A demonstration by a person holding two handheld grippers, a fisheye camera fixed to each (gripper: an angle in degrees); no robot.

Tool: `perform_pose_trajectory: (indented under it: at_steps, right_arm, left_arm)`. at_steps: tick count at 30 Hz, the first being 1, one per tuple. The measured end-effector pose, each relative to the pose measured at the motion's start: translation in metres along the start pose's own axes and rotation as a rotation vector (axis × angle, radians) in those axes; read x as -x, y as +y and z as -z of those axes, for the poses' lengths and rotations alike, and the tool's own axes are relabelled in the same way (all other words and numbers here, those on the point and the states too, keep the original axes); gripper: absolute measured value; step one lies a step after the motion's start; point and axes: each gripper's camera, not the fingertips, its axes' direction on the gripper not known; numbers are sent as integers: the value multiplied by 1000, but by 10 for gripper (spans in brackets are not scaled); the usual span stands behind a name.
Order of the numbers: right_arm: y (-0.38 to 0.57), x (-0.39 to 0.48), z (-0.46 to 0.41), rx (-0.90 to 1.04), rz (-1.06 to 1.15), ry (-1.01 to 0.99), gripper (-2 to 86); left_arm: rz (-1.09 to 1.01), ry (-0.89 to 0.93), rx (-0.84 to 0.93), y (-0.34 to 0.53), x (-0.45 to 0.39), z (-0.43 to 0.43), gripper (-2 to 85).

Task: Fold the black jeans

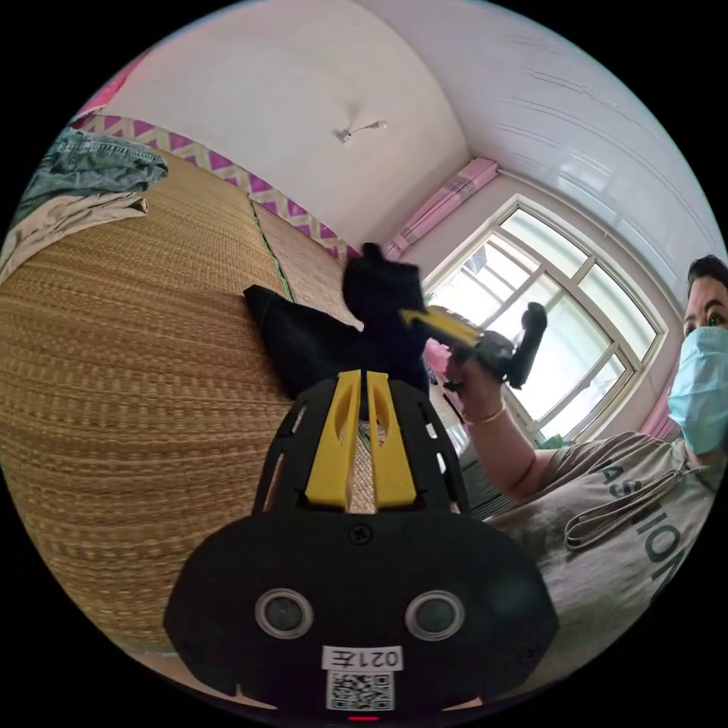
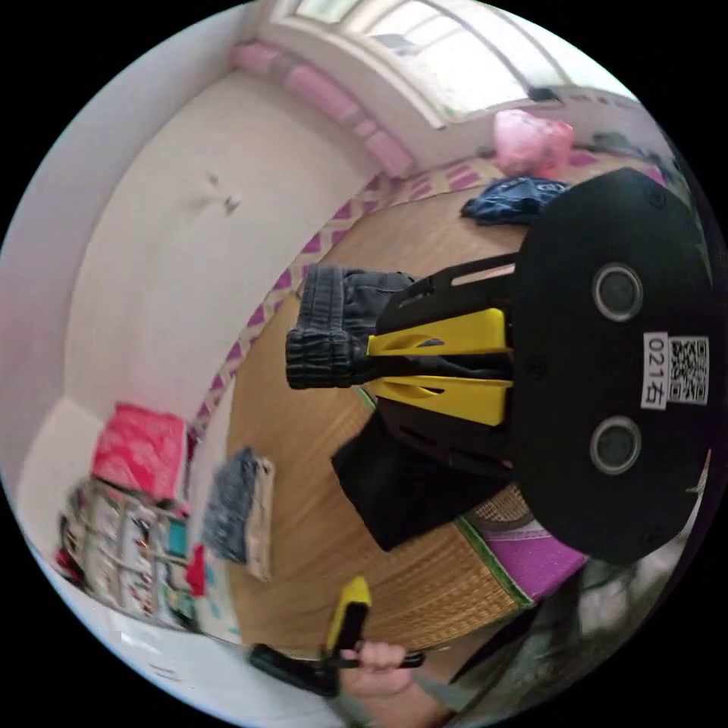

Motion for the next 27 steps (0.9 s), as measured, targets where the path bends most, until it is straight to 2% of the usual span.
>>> perform_pose_trajectory:
  at_steps: [2,5,8,11,15,16,18,20,21,23,24,26,27]
  right_arm:
    - [-41,175,-64,77,225,-20,44]
    - [-42,329,-137,193,409,19,41]
    - [-68,349,-105,95,330,131,40]
    - [-87,367,-86,23,289,98,41]
    - [-55,454,-179,169,460,41,47]
    - [-39,457,-181,110,430,80,49]
    - [-30,438,-176,132,384,32,57]
    - [-13,368,-156,160,260,-188,62]
    - [-5,343,-152,160,215,-229,65]
    - [41,220,-147,137,-6,-264,76]
    - [56,187,-149,132,-70,-260,78]
    - [132,47,-189,156,-330,-277,89]
    - [155,15,-207,178,-390,-295,93]
  left_arm:
    - [21,11,0,7,12,8,-9]
    - [35,-3,-3,14,23,22,-9]
    - [36,-38,-18,17,30,32,-9]
    - [50,-14,-28,13,42,24,-8]
    - [63,6,-17,5,52,6,-3]
    - [61,1,-14,1,53,1,4]
    - [72,-14,-5,-5,57,-6,30]
    - [80,-28,5,-19,65,-14,63]
    - [86,-32,7,-23,68,-17,70]
    - [112,-40,26,-41,84,-30,99]
    - [123,-42,32,-45,89,-33,106]
    - [188,-19,102,-63,119,-54,145]
    - [212,-6,126,-67,127,-60,155]
